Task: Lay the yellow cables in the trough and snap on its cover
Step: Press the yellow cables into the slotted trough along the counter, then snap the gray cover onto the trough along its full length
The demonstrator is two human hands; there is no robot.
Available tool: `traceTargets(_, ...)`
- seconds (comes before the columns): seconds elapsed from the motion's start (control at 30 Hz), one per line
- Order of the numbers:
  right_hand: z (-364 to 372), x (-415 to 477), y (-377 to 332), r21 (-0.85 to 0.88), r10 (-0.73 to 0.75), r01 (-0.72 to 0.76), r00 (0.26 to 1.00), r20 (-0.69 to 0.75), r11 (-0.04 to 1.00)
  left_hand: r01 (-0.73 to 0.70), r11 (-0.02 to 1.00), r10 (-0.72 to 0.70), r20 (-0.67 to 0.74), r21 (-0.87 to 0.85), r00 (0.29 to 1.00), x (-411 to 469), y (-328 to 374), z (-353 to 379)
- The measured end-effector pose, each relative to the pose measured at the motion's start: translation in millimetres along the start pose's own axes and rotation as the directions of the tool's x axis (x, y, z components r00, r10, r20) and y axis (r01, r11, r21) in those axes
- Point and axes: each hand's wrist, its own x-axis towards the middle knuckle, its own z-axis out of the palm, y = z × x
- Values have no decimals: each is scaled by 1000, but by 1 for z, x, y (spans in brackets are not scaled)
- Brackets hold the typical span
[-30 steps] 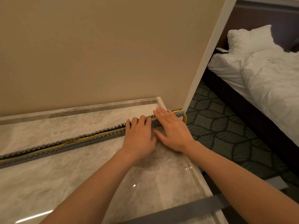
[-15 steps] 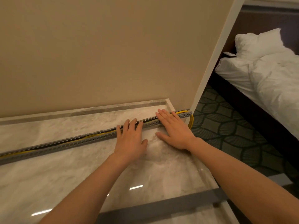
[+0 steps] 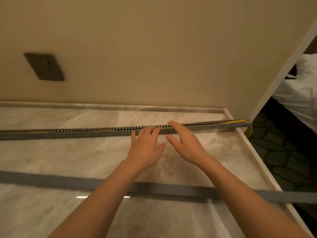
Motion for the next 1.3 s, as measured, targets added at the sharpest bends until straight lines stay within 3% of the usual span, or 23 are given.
traceTargets(0.3, 106, -14, -183, 52, -185, 183, 982, 39, 982, 124, 992, -123, -125, -4, 984, -123, -142, -82)
traceTargets(0.6, 193, -12, -305, 110, -257, 247, 962, 89, 963, 238, 970, -242, -173, -43, 955, -216, -257, -133)
traceTargets(0.83, 259, -7, -331, 66, -186, 179, 976, 110, 982, 375, 926, -377, -79, -44, 923, -240, -327, -141)
traceTargets(1.0, 293, 9, -331, -81, 2, -4, 1000, -24, 997, 362, 930, -366, -59, -61, 929, -225, -364, -141)
traceTargets(1.1, 306, 20, -329, -136, 9, -21, 996, -90, 990, 376, 926, -377, -54, -35, 924, -208, -392, -142)
traceTargets(1.17, 310, 25, -326, -156, -28, 9, 993, -118, 988, 359, 933, -359, -22, 14, 933, -198, -403, -140)
traceTargets(1.3, 320, 49, -319, -149, -95, 74, 986, -139, 986, 176, 972, -193, 103, 158, 976, -163, -428, -141)
